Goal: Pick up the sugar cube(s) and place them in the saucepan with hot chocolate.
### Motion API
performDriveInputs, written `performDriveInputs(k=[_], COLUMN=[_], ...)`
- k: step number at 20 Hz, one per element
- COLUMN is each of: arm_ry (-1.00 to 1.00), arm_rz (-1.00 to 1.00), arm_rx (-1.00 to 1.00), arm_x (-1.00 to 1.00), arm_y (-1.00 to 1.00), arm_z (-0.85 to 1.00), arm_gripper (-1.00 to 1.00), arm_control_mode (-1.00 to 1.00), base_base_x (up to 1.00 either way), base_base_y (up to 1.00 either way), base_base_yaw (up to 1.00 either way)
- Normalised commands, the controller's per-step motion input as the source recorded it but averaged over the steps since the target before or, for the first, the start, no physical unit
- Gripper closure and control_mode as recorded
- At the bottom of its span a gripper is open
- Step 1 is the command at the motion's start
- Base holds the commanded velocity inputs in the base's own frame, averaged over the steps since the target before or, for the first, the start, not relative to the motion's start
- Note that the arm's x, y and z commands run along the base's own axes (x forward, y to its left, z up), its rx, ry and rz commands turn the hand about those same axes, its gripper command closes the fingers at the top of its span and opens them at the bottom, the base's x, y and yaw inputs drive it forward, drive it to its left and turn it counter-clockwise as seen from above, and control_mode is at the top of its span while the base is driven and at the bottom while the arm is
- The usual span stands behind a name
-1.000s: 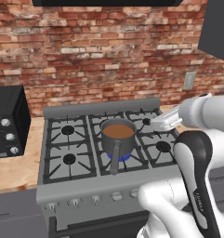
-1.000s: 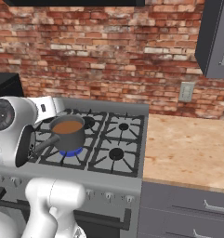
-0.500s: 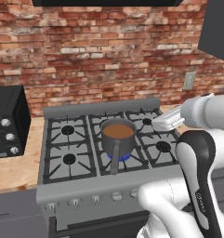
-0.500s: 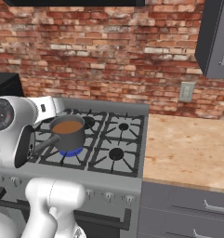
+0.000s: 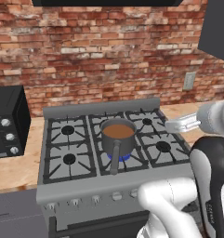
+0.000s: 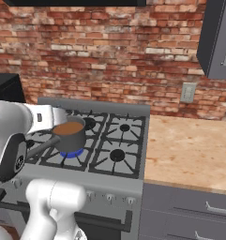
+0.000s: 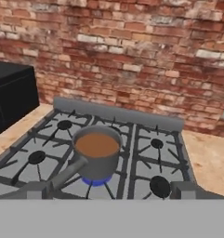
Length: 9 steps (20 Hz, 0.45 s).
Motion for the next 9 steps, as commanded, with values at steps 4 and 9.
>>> performDriveInputs(k=[4,9], arm_ry=[0.12,0.49], arm_rz=[-0.16,-0.16], arm_rx=[0.01,0.0], arm_x=[-0.27,0.06], arm_y=[-0.02,0.0], arm_z=[0.0,0.09], arm_gripper=[-1.0,-1.0], arm_control_mode=[-1.0,-1.0], base_base_x=[0.0,0.0], base_base_y=[0.0,0.0], base_base_yaw=[0.0,0.0])
